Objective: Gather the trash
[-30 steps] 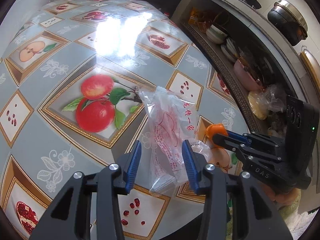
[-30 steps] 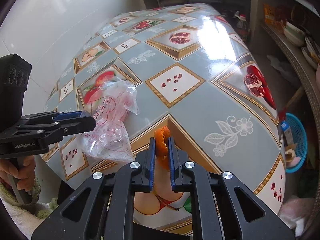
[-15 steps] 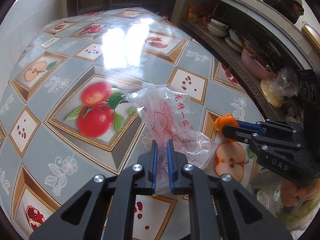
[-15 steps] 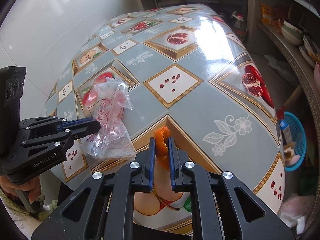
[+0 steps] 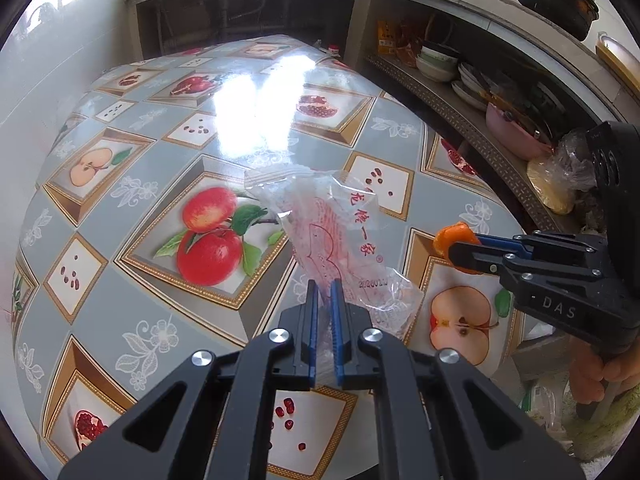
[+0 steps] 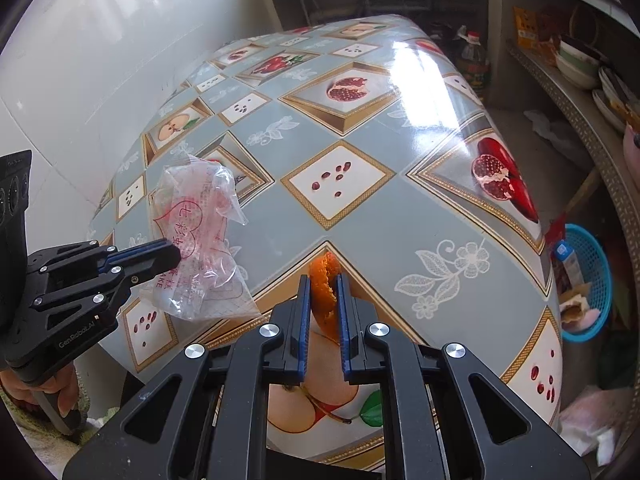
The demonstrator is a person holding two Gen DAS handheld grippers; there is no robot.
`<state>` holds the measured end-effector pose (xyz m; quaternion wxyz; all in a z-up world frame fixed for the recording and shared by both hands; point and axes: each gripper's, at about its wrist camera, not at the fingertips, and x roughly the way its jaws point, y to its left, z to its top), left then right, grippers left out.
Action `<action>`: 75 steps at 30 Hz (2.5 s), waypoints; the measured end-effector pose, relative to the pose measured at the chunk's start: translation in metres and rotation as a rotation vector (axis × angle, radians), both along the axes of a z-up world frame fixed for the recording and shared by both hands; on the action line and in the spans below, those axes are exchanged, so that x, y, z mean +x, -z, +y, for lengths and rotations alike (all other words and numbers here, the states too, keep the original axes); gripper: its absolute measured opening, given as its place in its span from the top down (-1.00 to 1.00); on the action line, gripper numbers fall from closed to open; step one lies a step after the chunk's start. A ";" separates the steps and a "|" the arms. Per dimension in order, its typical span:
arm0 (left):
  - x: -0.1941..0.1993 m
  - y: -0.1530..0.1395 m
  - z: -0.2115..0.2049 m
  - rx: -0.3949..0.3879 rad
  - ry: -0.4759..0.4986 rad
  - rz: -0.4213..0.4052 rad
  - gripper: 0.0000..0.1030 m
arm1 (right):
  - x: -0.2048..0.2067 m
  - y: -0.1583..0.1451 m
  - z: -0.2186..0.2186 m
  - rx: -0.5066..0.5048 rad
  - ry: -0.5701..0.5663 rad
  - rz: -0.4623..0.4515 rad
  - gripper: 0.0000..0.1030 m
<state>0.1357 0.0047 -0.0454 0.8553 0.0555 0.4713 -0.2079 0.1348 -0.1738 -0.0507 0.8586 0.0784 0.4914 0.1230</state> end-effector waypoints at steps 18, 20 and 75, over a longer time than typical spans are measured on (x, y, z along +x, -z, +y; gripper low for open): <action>-0.005 -0.041 -0.014 -0.028 0.041 -0.096 0.90 | -0.019 -0.033 -0.031 0.087 0.091 -0.097 0.79; -0.001 -0.047 -0.027 -0.042 0.076 -0.095 0.90 | -0.024 -0.037 -0.043 0.104 0.120 -0.114 0.79; 0.064 -0.044 -0.333 -0.236 0.502 0.045 -0.69 | -0.096 0.074 -0.307 -0.048 0.941 -0.090 -0.32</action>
